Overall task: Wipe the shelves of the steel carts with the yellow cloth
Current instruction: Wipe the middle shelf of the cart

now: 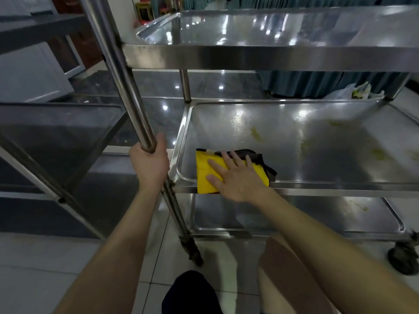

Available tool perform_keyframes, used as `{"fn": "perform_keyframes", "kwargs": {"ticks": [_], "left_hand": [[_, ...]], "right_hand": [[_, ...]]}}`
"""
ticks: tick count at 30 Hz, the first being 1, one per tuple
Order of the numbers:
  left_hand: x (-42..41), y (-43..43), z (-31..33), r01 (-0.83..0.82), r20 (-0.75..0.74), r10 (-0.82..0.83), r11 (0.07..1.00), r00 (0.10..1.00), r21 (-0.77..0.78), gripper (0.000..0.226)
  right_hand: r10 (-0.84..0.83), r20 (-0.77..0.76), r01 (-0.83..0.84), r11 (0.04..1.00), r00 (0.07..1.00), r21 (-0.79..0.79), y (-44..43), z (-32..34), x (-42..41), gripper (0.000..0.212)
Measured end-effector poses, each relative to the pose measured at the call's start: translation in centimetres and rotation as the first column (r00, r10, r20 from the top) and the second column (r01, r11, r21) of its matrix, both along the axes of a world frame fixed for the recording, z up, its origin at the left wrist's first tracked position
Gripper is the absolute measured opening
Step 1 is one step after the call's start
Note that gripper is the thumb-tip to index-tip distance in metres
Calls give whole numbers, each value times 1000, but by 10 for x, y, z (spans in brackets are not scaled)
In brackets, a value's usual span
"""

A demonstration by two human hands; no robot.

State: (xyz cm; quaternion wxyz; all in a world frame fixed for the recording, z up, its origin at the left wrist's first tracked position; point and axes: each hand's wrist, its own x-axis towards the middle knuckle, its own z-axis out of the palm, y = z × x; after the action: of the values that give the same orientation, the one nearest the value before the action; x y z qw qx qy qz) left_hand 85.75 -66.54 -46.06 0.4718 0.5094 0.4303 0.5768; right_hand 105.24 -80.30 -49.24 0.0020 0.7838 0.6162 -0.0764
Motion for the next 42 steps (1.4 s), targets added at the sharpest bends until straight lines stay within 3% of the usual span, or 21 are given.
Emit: {"fn": "perform_keyframes", "kwargs": {"ticks": [5, 11, 16, 21, 30, 33, 37, 42], "left_hand": [[-2, 6, -6, 17, 2, -17, 999, 1000, 41, 46], [-4, 8, -4, -5, -23, 7, 997, 1000, 77, 44], [-11, 21, 2, 9, -78, -2, 996, 997, 89, 51], [-18, 22, 4, -34, -129, 37, 999, 991, 25, 32], [-21, 27, -1, -123, -160, 120, 992, 980, -11, 25], [-18, 23, 3, -160, -141, 152, 986, 978, -46, 52], [-15, 20, 4, -166, -118, 160, 985, 980, -44, 61], [-12, 24, -4, -167, -83, 171, 985, 982, 47, 45]], "right_hand": [[-115, -28, 115, 993, 993, -4, 90, 4, 23, 75], [-110, -10, 110, 994, 994, 25, 162, 2, -7, 71], [-20, -30, 22, 998, 999, 66, 125, -10, -55, 72], [1, -51, -1, 1000, 999, 12, 75, -1, -39, 68], [-303, -37, 303, 953, 952, 14, -59, 7, 119, 67], [-401, -27, 401, 916, 916, -1, -88, 9, 166, 68], [-434, -24, 434, 901, 901, 4, -71, 4, 173, 70], [-358, -26, 358, 934, 933, -13, 12, 10, 138, 70]]}}
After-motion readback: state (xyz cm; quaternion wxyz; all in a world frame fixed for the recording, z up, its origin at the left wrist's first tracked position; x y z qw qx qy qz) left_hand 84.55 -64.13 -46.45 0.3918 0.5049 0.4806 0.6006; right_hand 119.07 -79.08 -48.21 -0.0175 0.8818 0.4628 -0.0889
